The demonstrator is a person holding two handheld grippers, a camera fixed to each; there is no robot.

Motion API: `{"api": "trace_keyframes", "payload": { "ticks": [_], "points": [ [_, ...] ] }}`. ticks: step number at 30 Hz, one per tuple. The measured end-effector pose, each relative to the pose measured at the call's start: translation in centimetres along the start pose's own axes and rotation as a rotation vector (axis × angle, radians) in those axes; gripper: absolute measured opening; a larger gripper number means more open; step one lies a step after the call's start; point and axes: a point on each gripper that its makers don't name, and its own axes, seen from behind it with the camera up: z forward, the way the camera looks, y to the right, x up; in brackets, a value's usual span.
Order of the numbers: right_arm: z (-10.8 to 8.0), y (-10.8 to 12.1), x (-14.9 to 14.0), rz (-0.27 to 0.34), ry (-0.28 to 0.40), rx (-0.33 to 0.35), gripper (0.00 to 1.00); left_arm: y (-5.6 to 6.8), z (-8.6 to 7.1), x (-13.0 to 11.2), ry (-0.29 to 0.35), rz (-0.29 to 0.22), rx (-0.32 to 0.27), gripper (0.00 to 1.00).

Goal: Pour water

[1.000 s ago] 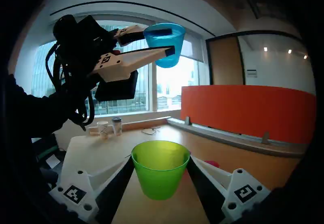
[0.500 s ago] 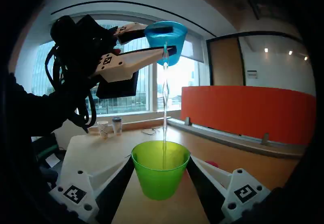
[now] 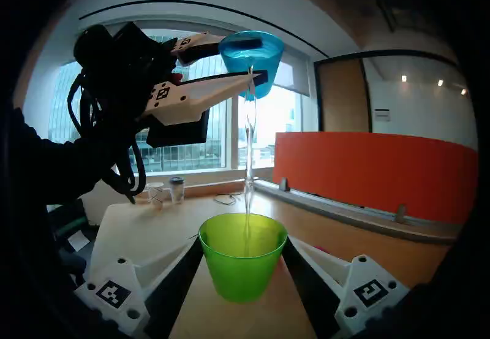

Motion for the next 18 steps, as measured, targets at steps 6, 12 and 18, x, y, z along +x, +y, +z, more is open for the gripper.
{"api": "trace_keyframes", "payload": {
  "ticks": [6, 12, 18],
  "points": [
    [0.12, 0.01, 0.04, -0.004, 0.000, 0.000, 0.91, -0.09, -0.13, 0.15, 0.005, 0.015, 0.004, 0.85],
    [0.30, 0.02, 0.04, -0.004, 0.001, 0.001, 0.91, -0.26, -0.27, 0.21, 0.006, 0.033, 0.008, 0.85],
    [0.51, 0.02, 0.09, -0.007, 0.000, 0.002, 0.91, -0.31, -0.42, 0.35, 0.008, 0.051, 0.013, 0.84]
  ]
}}
